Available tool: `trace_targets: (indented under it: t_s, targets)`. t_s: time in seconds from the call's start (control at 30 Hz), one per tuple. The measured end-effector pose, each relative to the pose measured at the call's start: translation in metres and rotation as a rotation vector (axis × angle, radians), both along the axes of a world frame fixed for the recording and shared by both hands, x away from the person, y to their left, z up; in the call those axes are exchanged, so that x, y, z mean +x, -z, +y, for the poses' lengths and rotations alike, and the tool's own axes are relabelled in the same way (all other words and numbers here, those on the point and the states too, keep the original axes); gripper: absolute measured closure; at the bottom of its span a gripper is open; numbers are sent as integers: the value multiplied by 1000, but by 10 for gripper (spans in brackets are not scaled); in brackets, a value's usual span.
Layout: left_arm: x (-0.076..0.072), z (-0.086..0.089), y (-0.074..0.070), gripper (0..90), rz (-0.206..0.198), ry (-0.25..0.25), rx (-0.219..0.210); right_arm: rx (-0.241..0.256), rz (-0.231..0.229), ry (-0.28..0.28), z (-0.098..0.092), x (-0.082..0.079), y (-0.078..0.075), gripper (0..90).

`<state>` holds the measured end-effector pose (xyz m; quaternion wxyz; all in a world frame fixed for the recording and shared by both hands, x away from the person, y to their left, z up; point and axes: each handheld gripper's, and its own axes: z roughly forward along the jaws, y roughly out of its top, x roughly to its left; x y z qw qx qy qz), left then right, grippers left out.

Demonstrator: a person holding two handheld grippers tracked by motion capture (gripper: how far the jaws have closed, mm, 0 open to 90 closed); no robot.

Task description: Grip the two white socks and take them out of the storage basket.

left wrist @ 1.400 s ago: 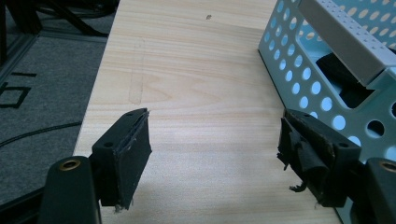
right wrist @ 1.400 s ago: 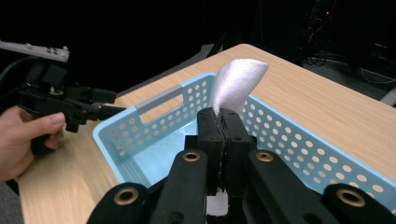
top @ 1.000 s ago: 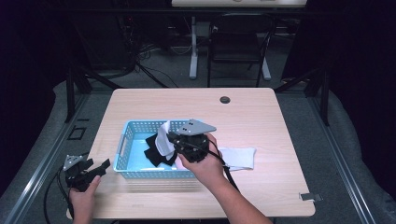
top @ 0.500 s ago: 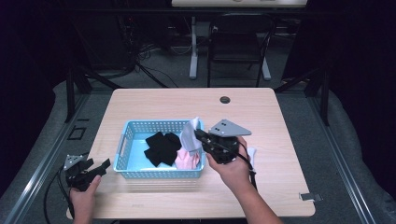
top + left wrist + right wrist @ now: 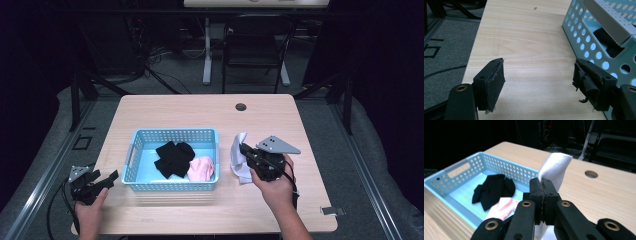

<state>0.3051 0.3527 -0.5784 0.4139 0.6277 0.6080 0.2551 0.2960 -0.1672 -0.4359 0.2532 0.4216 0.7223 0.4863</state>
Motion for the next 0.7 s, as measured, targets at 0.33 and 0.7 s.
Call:
trace_targets:
  t_s: [0.33,0.7]
  targets:
    - [0,0,0,252,0,-1,0,-19,146,78,-23,20,51,886]
    - [0,-1,0,252,-6,-1,-1,-11,289,239,-65,34,92,883]
